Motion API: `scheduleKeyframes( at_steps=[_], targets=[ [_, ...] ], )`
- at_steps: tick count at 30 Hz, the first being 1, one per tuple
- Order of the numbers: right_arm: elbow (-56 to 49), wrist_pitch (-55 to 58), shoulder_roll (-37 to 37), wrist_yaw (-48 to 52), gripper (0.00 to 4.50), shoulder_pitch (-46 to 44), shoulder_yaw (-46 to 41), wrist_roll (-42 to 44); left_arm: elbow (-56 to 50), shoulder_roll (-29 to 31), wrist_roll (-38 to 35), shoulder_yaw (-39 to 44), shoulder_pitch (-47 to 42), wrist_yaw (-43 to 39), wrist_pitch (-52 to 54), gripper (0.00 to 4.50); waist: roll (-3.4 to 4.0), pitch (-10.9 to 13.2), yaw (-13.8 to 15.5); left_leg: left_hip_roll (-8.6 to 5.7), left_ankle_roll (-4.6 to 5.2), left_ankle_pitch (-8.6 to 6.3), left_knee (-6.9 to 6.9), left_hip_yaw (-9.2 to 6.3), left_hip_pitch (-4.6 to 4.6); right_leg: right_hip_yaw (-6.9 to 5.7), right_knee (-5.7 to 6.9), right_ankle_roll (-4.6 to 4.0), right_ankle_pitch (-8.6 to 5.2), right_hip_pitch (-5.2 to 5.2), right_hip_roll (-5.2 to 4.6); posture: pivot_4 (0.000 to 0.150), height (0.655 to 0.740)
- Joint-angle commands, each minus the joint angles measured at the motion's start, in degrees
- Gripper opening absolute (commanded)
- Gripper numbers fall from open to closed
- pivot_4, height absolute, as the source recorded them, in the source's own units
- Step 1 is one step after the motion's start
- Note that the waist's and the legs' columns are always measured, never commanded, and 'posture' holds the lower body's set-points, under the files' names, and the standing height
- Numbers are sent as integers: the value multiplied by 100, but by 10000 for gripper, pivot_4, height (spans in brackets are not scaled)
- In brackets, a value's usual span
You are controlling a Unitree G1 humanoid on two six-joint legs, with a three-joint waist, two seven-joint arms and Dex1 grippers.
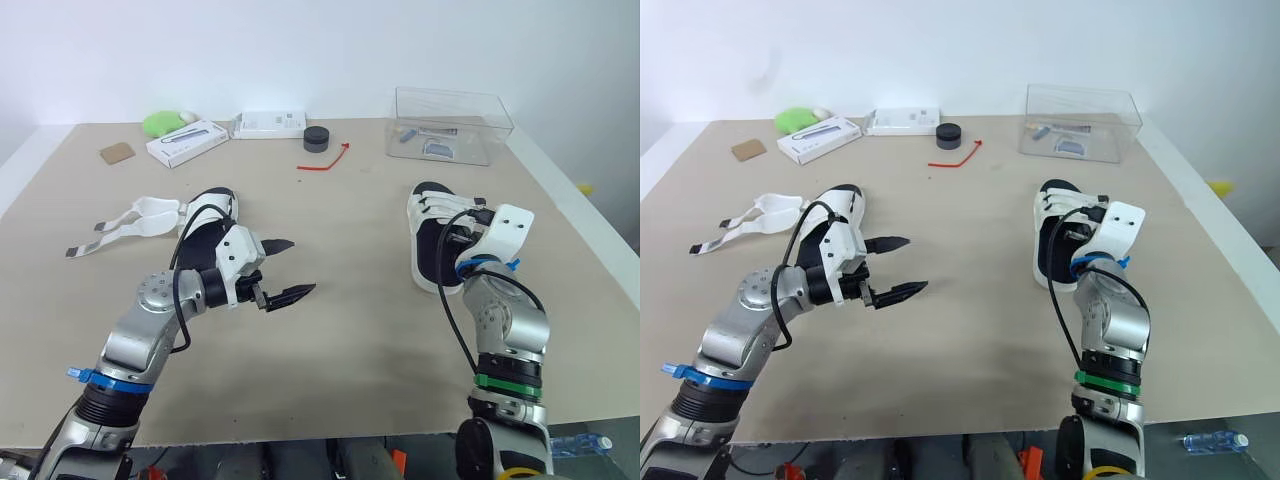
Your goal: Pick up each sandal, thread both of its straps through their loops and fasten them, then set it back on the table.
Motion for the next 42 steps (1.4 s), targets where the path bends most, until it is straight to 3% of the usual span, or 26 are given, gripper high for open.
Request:
scheduleKeyframes(
  at_steps=[1, 2, 3, 4, 6, 9, 12, 17, 22, 30, 37, 42],
  targets=[
    [-504, 143, -306, 442, 26064, 150, 118, 161, -297, 134, -287, 145, -32, -249, 74, 45000, 0, 0, 0, 0, 0, 0, 0, 0, 0, 0, 0, 1, -1, 0, 0, 1500, 7400],
    [-623, 220, -440, 624, 33628, 267, 157, 197, -286, 178, -261, 132, -28, -301, 47, 45000, 0, 0, 0, 0, 0, 0, 0, -1, 0, 0, 0, 1, -1, 0, 1, 1500, 7400],
    [-759, 332, -584, 820, 35861, 395, 190, 257, -265, 220, -226, 120, -28, -344, 7, 45000, -1, -1, 2, 0, 0, 0, 0, -1, 0, 0, 0, 2, -1, 0, 0, 1500, 7400],
    [-909, 434, -740, 1038, 43227, 537, 221, 341, -240, 255, -194, 117, -29, -369, -30, 45000, -1, -1, 4, -1, 1, 0, 0, -3, 0, 0, 0, 4, -4, 1, 1, 1500, 7400],
    [-1207, 524, -1127, 1586, 43227, 865, 318, 471, -190, 279, -183, 158, -34, -373, -62, 45000, -2, -1, 6, -3, 4, -2, 0, -1, 2, -1, 0, 21, -14, 2, -2, 1500, 7400],
    [-1702, -303, -2454, 4547, 43227, 2029, 331, 1296, -65, 366, 95, 293, -1, -61, -139, 45000, 2, -2, 95, -8, 6, -4, 1, -4, -1, -2, -2, 35, -23, 3, -6, 1500, 7400],
    [-1639, -603, -2883, 5694, 43227, 1841, 256, 2024, -85, 200, 338, 415, 12, 683, 112, 45000, -13, 5, 6, -9, 40, -25, 5, 6, 18, -1, -7, 60, -43, 20, -4, 1500, 7400],
    [-1168, -682, -2504, 6205, 43227, 611, 813, 2396, -552, -260, 504, 404, 117, 1711, 777, 45000, -47, 24, -30, -8, 45, -13, 20, 21, 50, 34, -8, 64, 1, 36, 11, 1500, 7400],
    [-423, -1451, -1873, 6860, 43227, -180, 1889, 1864, -988, -869, 996, 443, 228, 3062, 1229, 45000, -73, 33, 25, 7, 46, 1, 14, -5, 98, 15, -7, 38, 3, 84, 28, 1500, 7400],
    [874, -2458, -1373, 7320, 43227, -903, 2446, 1246, -1164, -1676, 1832, 743, 259, 4890, 1901, 45000, -74, 33, 22, -8, 22, -13, 13, 6, 85, 15, -9, 11, 17, 77, -2, 1500, 7400],
    [1109, -2587, -1187, 7411, 43227, -1103, 2484, 1144, -953, -2191, 1842, 897, 82, 5415, 2344, 45000, -75, 33, 26, -11, 14, -20, 12, 1, 80, 12, -14, 13, 16, 77, -15, 1500, 7400],
    [1075, -2666, -1146, 7354, 43227, -1071, 2526, 1000, -151, -2355, 1815, 995, -423, 5452, 2286, 45000, -76, 32, 26, -13, 12, -17, 13, -1, 81, 5, -14, 14, 18, 79, -8, 1500, 7400]
  ],
)
